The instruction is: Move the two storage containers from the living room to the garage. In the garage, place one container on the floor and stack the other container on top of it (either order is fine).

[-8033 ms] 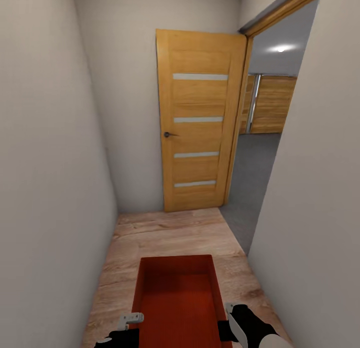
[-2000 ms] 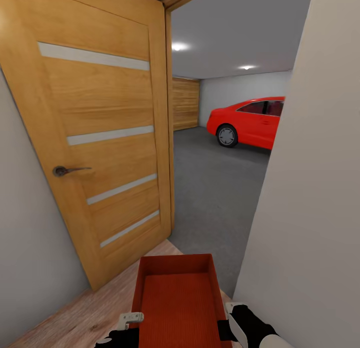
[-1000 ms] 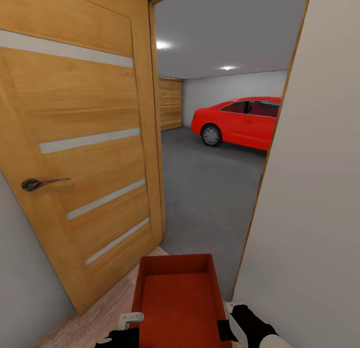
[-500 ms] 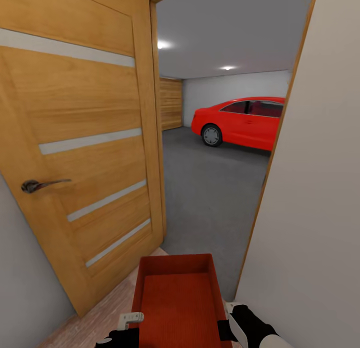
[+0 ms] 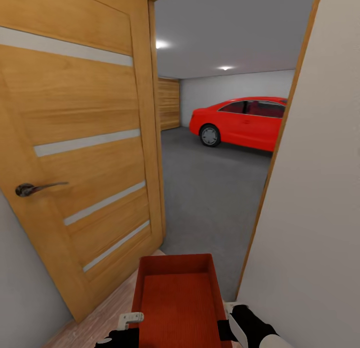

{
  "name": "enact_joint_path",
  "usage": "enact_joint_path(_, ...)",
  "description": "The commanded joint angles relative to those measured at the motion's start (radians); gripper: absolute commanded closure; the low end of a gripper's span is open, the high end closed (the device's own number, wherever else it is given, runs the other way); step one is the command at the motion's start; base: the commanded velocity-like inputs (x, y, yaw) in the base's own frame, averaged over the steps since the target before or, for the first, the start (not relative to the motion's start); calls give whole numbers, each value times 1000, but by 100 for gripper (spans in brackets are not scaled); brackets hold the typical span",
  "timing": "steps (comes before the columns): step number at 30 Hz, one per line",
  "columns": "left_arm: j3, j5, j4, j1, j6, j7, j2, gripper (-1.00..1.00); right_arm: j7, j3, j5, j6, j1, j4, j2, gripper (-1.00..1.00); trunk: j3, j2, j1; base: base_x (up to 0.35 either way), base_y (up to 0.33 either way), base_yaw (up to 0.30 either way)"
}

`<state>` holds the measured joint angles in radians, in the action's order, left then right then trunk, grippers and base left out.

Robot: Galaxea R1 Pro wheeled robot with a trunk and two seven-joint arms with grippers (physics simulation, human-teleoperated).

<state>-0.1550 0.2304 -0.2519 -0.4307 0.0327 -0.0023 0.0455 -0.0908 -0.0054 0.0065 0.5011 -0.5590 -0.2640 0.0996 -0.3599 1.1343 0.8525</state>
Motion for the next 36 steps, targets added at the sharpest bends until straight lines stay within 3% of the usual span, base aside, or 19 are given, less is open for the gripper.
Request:
enact_joint_path(1, -21, 17, -6, 0, -47, 1, -1, 100, -4, 7, -9, 5, 0, 2, -35, 100, -1, 1, 0, 3, 2, -148)
enact_joint_path(23, -21, 17, -6, 0, -47, 1, -1, 100, -4, 7, -9, 5, 0, 2, -35, 100, -1, 1, 0, 77, 50, -61)
enact_joint_path(36, -21, 17, -6, 0, -47, 1, -1, 100, -3, 7, -9, 5, 0, 2, -35, 100, -1, 1, 0, 106, 101, -148)
